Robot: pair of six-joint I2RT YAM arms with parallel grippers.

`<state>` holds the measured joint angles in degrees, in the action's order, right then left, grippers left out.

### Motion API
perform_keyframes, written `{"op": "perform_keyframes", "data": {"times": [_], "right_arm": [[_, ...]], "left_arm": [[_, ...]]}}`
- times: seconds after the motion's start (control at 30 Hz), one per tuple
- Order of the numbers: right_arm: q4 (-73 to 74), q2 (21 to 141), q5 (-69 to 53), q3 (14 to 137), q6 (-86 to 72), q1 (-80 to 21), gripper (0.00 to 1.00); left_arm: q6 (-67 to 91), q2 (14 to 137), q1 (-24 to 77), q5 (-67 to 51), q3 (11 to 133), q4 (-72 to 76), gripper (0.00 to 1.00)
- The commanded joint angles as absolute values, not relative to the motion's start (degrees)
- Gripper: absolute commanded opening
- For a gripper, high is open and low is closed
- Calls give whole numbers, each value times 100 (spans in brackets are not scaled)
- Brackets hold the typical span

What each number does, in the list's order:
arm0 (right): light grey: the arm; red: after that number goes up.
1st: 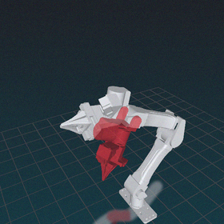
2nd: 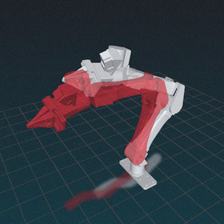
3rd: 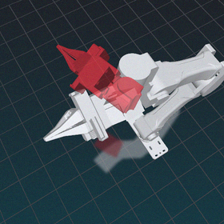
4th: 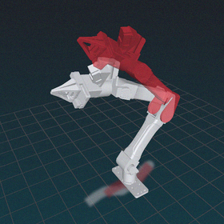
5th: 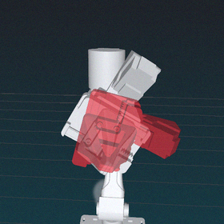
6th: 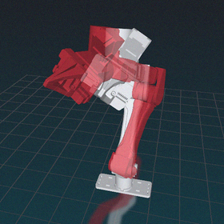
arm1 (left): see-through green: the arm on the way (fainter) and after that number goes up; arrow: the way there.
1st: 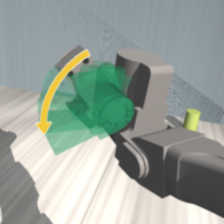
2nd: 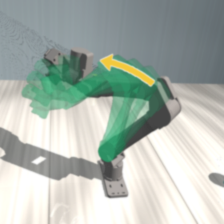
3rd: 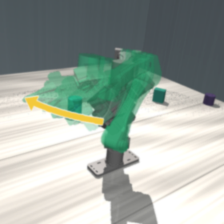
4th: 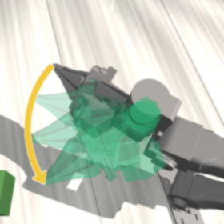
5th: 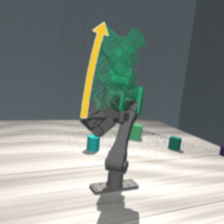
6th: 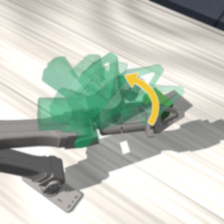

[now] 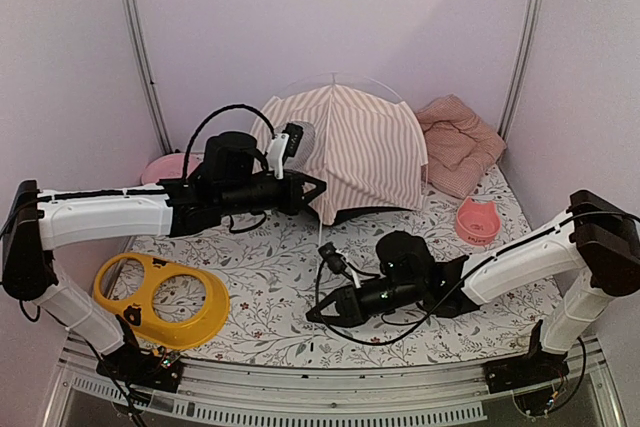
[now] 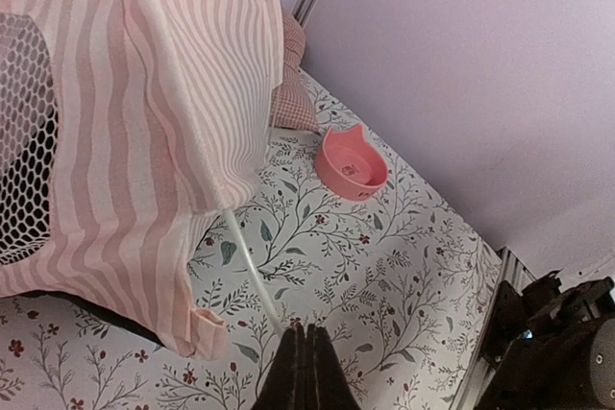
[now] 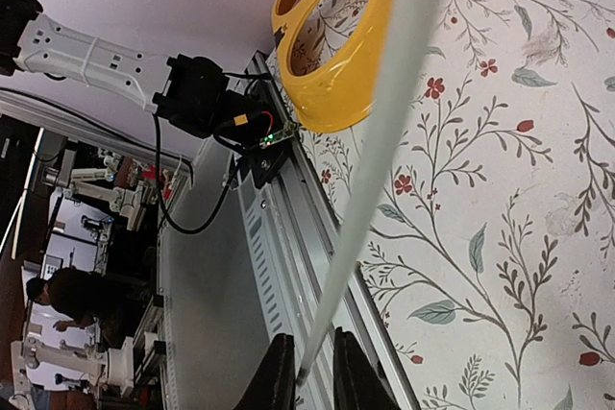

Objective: Set up the pet tent

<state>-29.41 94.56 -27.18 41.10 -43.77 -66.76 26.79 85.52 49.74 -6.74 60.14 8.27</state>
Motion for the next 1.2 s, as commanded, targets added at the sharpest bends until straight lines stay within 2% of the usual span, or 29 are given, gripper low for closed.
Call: {"op": "perform_keyframes", "data": {"times": [0.0,0.07,0.27,0.33,0.4,0.5,0.57,0.77,0.93,1.17], "right_arm": [[-2836,9503,-2800,4415,-4281,-6702,22],[-2814,9584,-2829,4461,-4278,-6708,21],[-2750,9577,-2788,4479,-4289,-6702,0],[-2627,9521,-2751,4534,-4251,-6703,0],[-2460,9425,-2691,4594,-4138,-6690,0],[-2311,9275,-2726,4645,-3966,-6609,0],[-2275,9182,-2796,4645,-3917,-6532,0],[-2118,9040,-3027,4814,-3706,-6449,0],[-1970,9013,-3115,5008,-3552,-6445,0],[-1853,8932,-3106,5057,-3541,-6451,0]], "left_arm": [[2570,8414,5009,-605,6001,879,0],[2563,8387,5010,-602,5988,875,0],[2497,8329,4971,-643,5978,831,0],[2444,8228,4963,-694,5949,811,1],[2386,8017,4964,-671,5819,875,9],[2324,7456,4959,-523,5346,1194,28],[2268,7030,4952,-386,4932,1434,35],[2014,6568,4926,-107,3746,2056,34],[1920,7444,4999,-24,3258,3272,29],[1502,8861,5321,433,3483,4869,35]]}}
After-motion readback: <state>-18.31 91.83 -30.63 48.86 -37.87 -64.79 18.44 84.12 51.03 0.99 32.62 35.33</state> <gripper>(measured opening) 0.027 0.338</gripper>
